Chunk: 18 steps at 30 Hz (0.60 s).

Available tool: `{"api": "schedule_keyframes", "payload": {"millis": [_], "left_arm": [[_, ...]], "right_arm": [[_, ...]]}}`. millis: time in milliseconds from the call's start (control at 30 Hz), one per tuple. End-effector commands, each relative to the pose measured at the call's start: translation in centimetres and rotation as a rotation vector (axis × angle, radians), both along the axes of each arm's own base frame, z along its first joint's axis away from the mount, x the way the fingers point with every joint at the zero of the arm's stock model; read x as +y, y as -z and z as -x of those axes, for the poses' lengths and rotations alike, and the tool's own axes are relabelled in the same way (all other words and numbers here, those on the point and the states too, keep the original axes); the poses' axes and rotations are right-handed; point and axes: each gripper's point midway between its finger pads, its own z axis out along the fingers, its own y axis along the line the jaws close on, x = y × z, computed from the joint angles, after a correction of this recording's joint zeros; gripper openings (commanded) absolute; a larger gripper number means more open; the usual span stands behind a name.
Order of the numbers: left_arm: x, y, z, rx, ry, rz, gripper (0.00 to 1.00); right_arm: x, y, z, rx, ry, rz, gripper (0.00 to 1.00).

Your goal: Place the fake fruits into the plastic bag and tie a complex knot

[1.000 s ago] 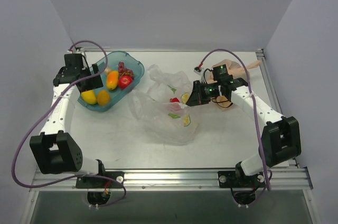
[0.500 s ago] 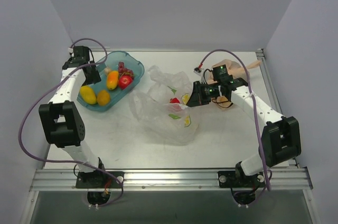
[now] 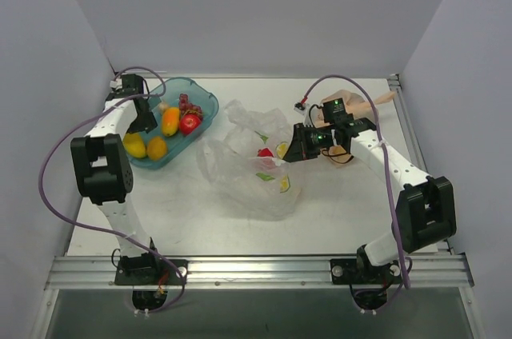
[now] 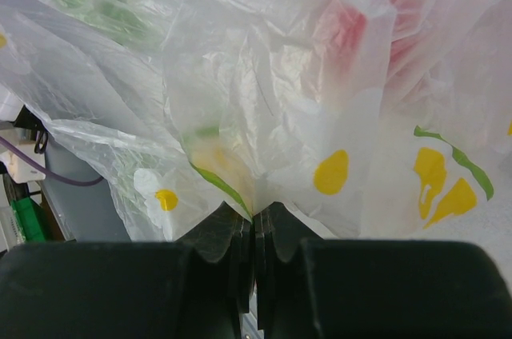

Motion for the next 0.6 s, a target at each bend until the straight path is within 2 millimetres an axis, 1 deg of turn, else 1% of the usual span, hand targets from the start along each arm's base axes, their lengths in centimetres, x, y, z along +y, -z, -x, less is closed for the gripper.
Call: {"api": "schedule_keyframes", "payload": {"millis": [0, 167, 300, 400, 567], "left_arm": [[0.5, -0.8, -1.9, -0.067, -0.044, -0.005, 0.97], [0.0, 0.4, -2.5, -0.064, -0.056, 0.042, 0.97], [-0.4, 2.1, -2.7, -0.042, -0.071, 0.091, 0.97], [-0.4, 3.0, -2.9, -0.039, -0.090, 0.121, 0.98], [-0.6, 3.2, -3.5, -0.048, -0.090, 0.149, 0.96]], "right_arm": [[-0.3, -0.9, 0.0, -0.018, -0.003, -0.005, 0.00], [-0.2, -0.9, -0.2, -0.018, 0.000, -0.005, 0.00], [-0.3, -0.9, -0.3, -0.016, 0.005, -0.003, 0.00], [-0.3, -1.0, -0.3, -0.019, 0.005, -0.003, 0.00], [-0.5, -0.9, -0.4, -0.017, 0.008, -0.003, 0.00]]}}
